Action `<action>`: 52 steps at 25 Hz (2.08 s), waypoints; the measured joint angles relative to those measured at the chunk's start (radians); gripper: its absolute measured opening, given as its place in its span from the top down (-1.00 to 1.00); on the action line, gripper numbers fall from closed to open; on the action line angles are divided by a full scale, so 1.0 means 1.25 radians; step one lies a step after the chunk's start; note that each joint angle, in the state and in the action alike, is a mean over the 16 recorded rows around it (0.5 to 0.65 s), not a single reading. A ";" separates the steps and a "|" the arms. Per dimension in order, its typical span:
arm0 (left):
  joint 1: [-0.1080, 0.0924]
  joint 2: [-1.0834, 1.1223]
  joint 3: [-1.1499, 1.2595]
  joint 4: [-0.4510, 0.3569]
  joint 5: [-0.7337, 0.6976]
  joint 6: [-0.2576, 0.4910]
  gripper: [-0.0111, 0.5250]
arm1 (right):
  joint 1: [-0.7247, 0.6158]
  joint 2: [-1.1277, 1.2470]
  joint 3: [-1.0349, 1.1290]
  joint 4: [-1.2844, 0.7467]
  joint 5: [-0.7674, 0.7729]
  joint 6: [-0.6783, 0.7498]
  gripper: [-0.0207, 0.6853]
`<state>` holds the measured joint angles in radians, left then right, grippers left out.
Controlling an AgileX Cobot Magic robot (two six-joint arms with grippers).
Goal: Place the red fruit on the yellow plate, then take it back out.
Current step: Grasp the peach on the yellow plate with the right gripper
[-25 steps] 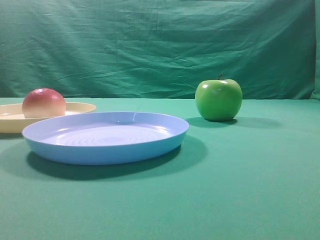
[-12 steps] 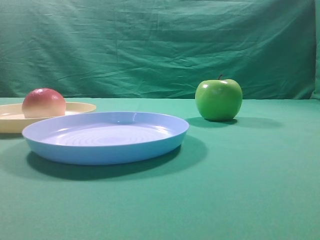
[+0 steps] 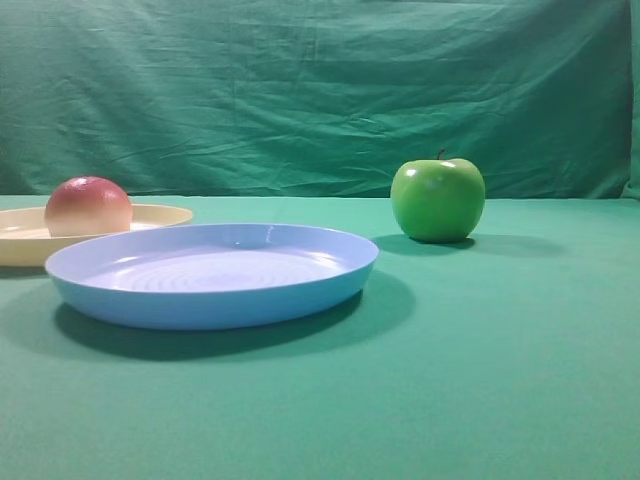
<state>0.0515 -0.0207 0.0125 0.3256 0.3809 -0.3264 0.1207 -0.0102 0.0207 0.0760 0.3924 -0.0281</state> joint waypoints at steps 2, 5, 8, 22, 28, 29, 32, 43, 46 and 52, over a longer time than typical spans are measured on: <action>0.000 0.000 0.000 0.000 0.000 0.000 0.96 | 0.000 0.000 0.001 0.002 -0.002 -0.001 0.94; 0.000 0.000 0.000 0.000 0.000 0.000 0.96 | 0.000 0.000 0.002 0.014 -0.010 -0.003 0.94; 0.000 0.000 0.000 0.000 0.000 0.000 0.96 | 0.000 0.000 0.003 0.038 -0.030 -0.005 0.94; 0.000 0.000 0.000 0.000 0.000 0.000 0.96 | 0.000 0.059 -0.097 0.166 -0.134 -0.020 0.94; 0.000 0.000 0.000 0.000 0.000 0.000 0.96 | 0.002 0.187 -0.261 0.173 -0.045 -0.048 0.94; 0.000 0.000 0.000 0.000 0.000 0.000 0.96 | 0.002 0.213 -0.293 0.174 -0.024 -0.055 0.94; 0.000 0.000 0.000 0.000 0.000 0.000 0.96 | 0.003 0.293 -0.391 0.180 0.037 -0.080 0.94; 0.000 0.000 0.000 0.000 0.000 0.000 0.96 | 0.007 0.458 -0.623 0.257 0.166 -0.196 0.94; 0.000 0.000 0.000 0.000 0.000 0.000 0.96 | 0.007 0.473 -0.641 0.293 0.167 -0.229 0.94; 0.000 0.000 0.000 0.000 0.000 0.000 0.96 | 0.018 0.517 -0.652 0.367 0.161 -0.313 0.94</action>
<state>0.0515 -0.0207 0.0125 0.3256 0.3809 -0.3264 0.1431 0.6363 -0.7937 0.5347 0.5939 -0.4197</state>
